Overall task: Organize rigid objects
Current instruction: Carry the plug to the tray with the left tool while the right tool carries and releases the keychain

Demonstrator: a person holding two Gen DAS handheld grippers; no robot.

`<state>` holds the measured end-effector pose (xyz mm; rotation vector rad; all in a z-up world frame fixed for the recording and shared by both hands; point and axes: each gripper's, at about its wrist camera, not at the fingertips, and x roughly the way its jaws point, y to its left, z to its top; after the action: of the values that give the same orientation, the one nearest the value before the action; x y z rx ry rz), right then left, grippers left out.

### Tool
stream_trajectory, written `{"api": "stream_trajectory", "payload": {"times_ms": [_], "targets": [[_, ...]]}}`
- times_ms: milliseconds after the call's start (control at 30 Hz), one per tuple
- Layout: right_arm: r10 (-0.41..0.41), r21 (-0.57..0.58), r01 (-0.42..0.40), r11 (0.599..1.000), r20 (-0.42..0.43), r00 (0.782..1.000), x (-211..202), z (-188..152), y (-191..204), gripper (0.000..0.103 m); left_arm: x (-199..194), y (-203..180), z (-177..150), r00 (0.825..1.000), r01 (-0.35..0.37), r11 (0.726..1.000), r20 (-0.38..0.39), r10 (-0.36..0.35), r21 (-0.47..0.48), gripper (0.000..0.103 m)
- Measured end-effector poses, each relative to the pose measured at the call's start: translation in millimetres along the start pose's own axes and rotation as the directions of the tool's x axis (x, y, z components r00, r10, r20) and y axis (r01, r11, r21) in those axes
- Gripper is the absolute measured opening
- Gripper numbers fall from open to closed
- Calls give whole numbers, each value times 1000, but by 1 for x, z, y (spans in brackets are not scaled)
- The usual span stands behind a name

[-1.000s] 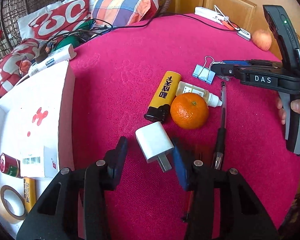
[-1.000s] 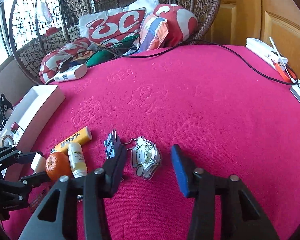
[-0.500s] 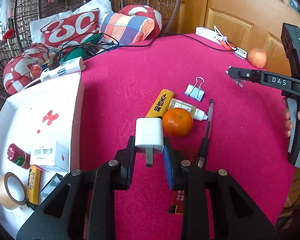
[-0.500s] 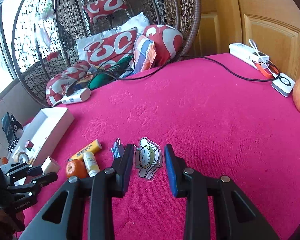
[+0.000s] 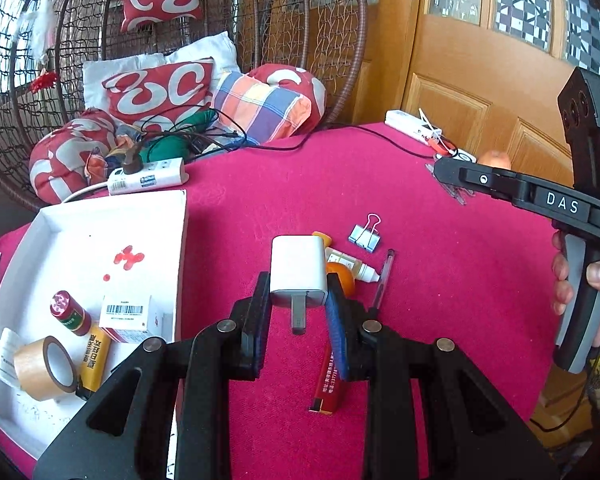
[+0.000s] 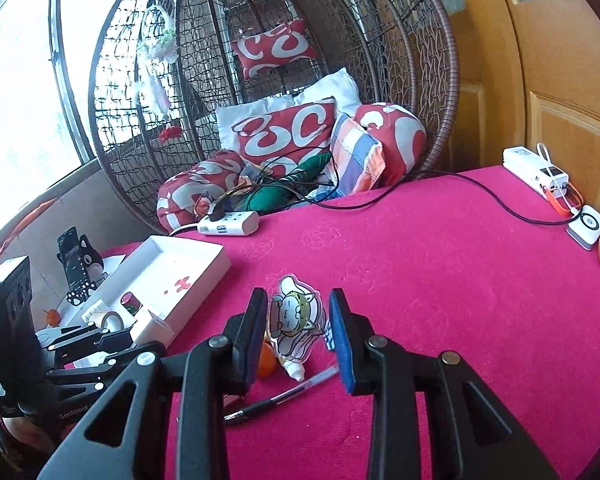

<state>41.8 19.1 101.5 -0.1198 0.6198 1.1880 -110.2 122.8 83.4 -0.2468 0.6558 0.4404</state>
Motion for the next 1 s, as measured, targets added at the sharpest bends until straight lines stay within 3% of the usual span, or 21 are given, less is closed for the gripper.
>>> {"api": "stream_trajectory", "payload": {"times_ms": [700, 1000], "targets": [[96, -118, -101, 988, -47, 994, 15, -1, 67, 31, -38, 44, -9, 994, -44, 991, 91, 56, -126, 25], [143, -188, -154, 970, -69, 987, 30, 6, 104, 31, -50, 79, -15, 987, -92, 973, 106, 117, -212, 25]]}}
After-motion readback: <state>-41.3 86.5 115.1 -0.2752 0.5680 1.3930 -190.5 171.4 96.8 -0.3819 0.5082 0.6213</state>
